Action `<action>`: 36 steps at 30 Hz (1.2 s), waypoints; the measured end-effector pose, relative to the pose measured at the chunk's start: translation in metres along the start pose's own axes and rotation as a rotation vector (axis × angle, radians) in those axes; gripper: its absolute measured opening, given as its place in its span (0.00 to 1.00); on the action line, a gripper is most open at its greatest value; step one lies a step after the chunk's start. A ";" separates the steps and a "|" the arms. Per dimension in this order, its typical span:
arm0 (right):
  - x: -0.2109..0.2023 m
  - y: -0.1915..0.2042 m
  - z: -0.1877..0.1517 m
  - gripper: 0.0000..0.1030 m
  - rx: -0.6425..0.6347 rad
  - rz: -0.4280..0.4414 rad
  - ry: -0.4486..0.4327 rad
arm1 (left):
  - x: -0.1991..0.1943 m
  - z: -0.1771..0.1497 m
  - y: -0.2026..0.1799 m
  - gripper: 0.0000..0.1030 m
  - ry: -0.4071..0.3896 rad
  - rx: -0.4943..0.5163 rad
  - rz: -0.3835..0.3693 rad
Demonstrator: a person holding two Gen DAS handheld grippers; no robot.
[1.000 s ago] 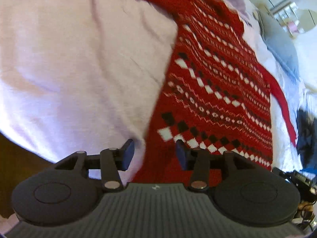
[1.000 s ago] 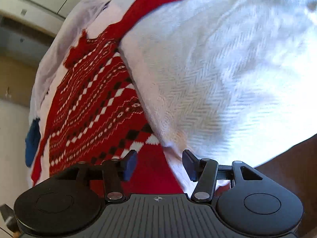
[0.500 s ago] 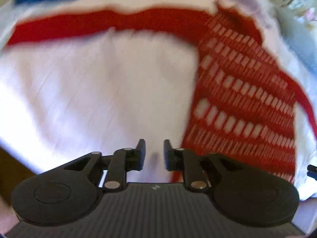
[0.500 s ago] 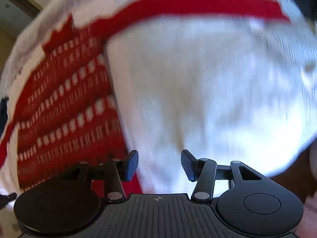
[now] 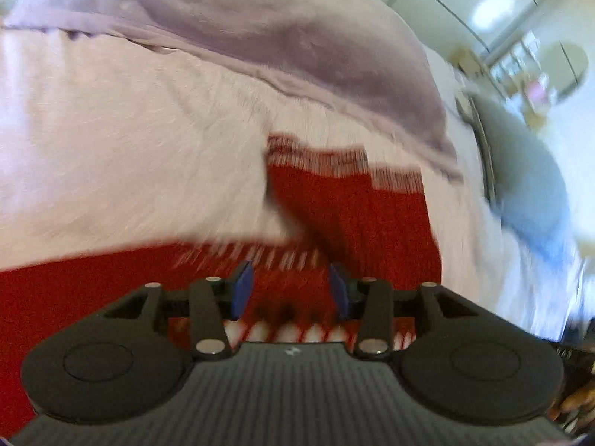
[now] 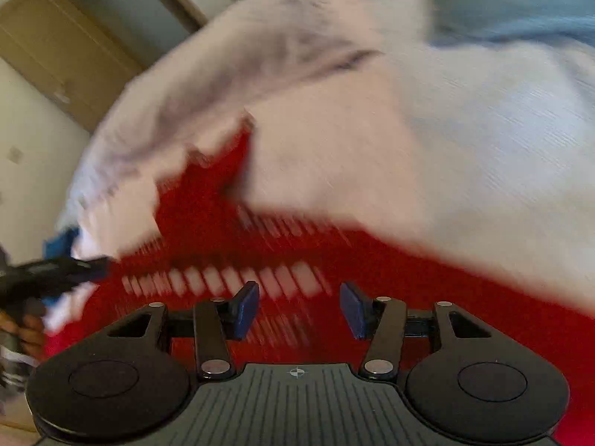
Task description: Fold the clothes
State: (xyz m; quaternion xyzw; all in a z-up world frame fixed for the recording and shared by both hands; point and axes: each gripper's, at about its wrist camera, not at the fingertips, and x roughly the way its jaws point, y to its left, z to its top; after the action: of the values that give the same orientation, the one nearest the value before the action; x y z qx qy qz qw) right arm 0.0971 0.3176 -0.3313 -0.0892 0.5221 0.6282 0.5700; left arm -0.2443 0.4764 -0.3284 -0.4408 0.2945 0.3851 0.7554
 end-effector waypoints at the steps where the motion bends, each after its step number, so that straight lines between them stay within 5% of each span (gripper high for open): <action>1: 0.019 0.001 0.015 0.51 0.017 0.033 -0.002 | 0.014 0.008 0.001 0.42 -0.004 -0.033 -0.008; 7: 0.103 -0.001 0.063 0.52 0.169 0.153 -0.031 | 0.084 0.045 0.017 0.48 -0.012 -0.171 -0.034; 8: 0.116 -0.002 0.069 0.52 0.193 0.168 -0.033 | 0.092 0.049 0.019 0.46 -0.017 -0.179 -0.050; 9: 0.126 -0.002 0.072 0.51 0.190 0.171 -0.030 | 0.100 0.052 0.020 0.23 -0.010 -0.172 -0.066; 10: 0.135 -0.002 0.074 0.40 0.174 0.168 -0.025 | 0.107 0.056 0.019 0.07 -0.001 -0.145 -0.079; 11: 0.139 -0.001 0.076 0.04 0.148 0.152 -0.017 | 0.105 0.061 0.012 0.07 -0.024 -0.084 -0.077; 15: 0.126 0.003 0.104 0.03 0.064 0.123 -0.110 | 0.095 0.090 -0.017 0.06 -0.138 0.126 -0.080; 20: 0.116 0.018 0.154 0.02 -0.058 0.079 -0.212 | 0.095 0.136 -0.057 0.06 -0.235 0.263 -0.062; 26: 0.126 0.014 0.183 0.03 -0.061 0.014 -0.300 | 0.128 0.160 -0.075 0.07 -0.290 0.284 -0.026; 31: 0.169 -0.003 0.164 0.08 -0.097 -0.097 -0.147 | 0.175 0.128 -0.068 0.18 -0.157 0.324 0.105; 33: 0.162 -0.011 0.158 0.43 -0.080 -0.083 -0.163 | 0.168 0.125 -0.060 0.28 -0.166 0.299 0.109; 36: 0.117 -0.032 0.155 0.50 0.004 -0.081 -0.231 | 0.142 0.127 -0.046 0.29 -0.185 0.282 0.123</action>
State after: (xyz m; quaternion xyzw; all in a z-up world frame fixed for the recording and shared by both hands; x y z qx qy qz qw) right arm 0.1588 0.5012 -0.3638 -0.0359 0.4502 0.6097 0.6514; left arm -0.1167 0.6208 -0.3639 -0.2745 0.3011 0.4244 0.8087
